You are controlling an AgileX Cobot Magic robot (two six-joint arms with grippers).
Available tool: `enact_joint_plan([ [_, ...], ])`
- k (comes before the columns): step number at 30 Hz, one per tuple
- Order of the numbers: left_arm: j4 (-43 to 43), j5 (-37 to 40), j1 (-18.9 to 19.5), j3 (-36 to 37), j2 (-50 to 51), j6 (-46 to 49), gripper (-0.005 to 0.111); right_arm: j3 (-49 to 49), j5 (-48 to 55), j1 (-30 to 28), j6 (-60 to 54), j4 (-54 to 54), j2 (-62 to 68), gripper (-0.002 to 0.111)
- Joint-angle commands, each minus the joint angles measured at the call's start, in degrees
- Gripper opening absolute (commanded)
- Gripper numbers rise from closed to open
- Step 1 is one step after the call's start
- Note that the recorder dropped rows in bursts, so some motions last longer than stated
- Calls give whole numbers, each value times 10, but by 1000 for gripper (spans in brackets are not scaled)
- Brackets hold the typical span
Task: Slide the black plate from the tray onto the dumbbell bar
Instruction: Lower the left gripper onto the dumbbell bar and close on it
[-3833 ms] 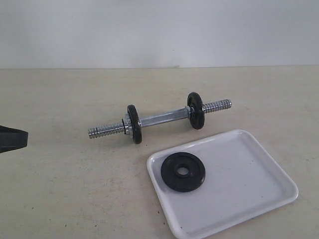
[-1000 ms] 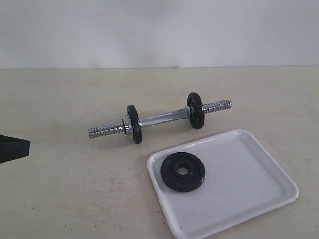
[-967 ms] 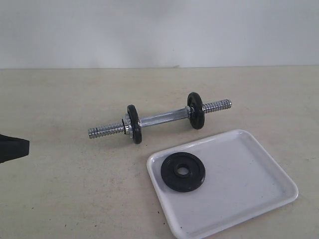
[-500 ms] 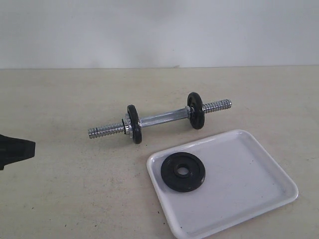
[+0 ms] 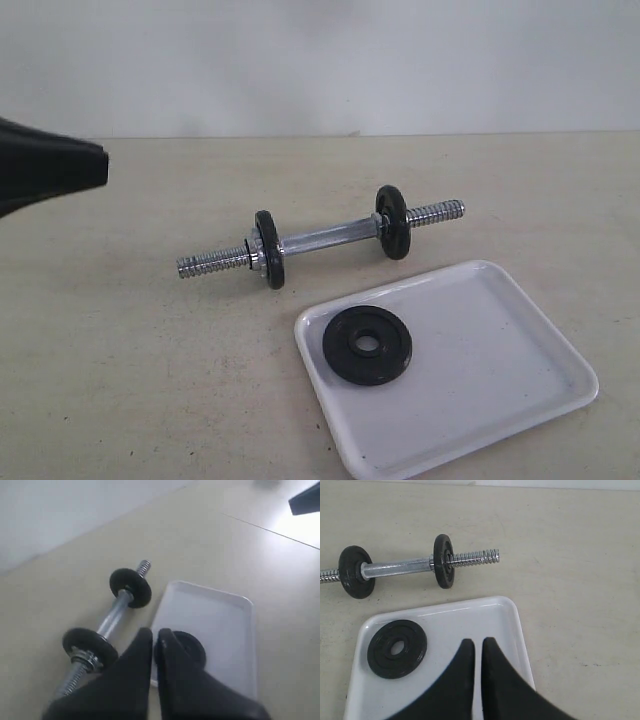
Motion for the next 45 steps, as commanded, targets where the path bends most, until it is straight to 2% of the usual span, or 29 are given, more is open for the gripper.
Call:
enact_joint_plan([
  [1,-5,-76,-47,-54,26,5,4,3,2,0,-2,7,-5,0],
  [5,44,-145,-95,-90,65,5,4,3,2,0,-2,8,-5,0],
  [10,97,-142,-152,-124,150,5,4,4,4,0,-12,22,-5,0],
  [14,113,-182,-216,-142,249,5,4,4,4,0,-12,22,-5,0],
  [19,124,-301,-295,-167,347,-8,4,4,4,0,-13,29,-5,0],
  [22,124,-367,-329,-189,390,-13,4,4,5,0,-22,35,-5,0],
  [27,126,-379,-353,-230,439,-13,4,4,7,0,-23,41,-5,0],
  [32,130,-392,-353,-251,463,-13,6,4,18,0,-46,68,-5,0],
  [35,135,-415,-353,-260,470,-13,19,4,27,0,-72,96,-5,0],
  [39,135,-441,-353,-274,482,-13,52,4,30,0,-87,112,-5,0],
  [41,135,-453,-353,-282,491,-17,64,4,31,0,-91,120,-5,0],
  [45,135,-460,-353,-296,520,-22,68,4,40,0,-100,128,-5,0],
])
